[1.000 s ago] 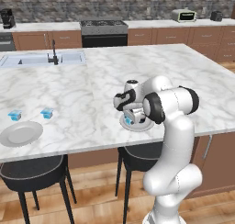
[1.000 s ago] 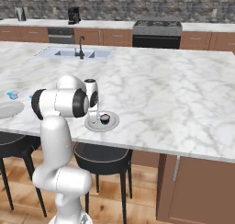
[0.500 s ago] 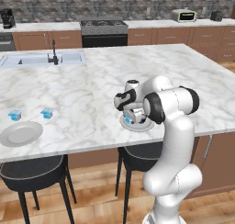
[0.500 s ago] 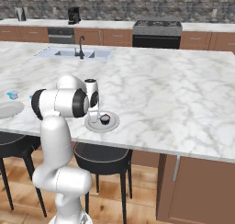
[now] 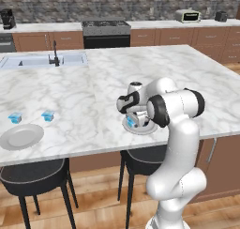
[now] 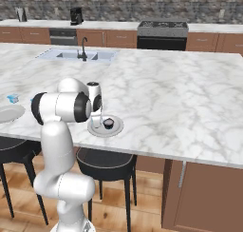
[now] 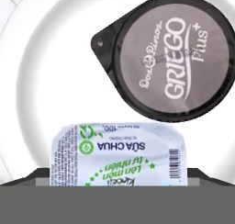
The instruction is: Place two yogurt containers on each plate.
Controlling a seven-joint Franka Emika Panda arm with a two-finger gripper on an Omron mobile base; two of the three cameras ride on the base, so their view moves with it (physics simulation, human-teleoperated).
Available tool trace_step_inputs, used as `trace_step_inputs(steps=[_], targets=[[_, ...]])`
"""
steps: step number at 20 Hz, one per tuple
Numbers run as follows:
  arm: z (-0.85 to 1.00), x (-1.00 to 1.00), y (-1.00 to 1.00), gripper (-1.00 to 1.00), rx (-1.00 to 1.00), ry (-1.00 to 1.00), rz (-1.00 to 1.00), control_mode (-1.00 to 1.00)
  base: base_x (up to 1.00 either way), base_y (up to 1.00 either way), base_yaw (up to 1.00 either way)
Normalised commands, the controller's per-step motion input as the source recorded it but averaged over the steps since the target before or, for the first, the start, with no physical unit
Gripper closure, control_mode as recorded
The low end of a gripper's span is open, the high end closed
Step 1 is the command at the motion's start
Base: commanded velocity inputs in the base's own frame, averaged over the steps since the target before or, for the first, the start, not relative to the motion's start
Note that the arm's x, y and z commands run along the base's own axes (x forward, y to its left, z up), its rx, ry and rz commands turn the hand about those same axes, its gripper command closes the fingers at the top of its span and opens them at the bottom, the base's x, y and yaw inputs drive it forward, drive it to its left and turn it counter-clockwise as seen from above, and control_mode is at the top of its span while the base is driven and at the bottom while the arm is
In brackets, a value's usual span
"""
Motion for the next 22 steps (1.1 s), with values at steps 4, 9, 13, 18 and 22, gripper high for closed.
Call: trace_step_inputs(steps=[4, 9, 13, 18, 22], targets=[[0.0, -0.13, 0.08, -1.0, 0.0, 0.0, 0.0, -1.0, 0.0, 0.0, 0.0], [0.0, -0.11, 0.09, -1.0, 0.0, 0.0, 0.0, -1.0, 0.0, 0.0, 0.0], [0.02, -0.07, 0.18, -1.0, 0.0, 0.0, 0.03, -1.0, 0.0, 0.0, 0.0], [0.1, -0.05, 0.21, -1.0, 0.0, 0.0, 0.06, -1.0, 0.0, 0.0, 0.0], [0.24, -0.14, 0.18, -1.0, 0.07, 0.0, 0.18, -1.0, 0.0, 0.0, 0.0]])
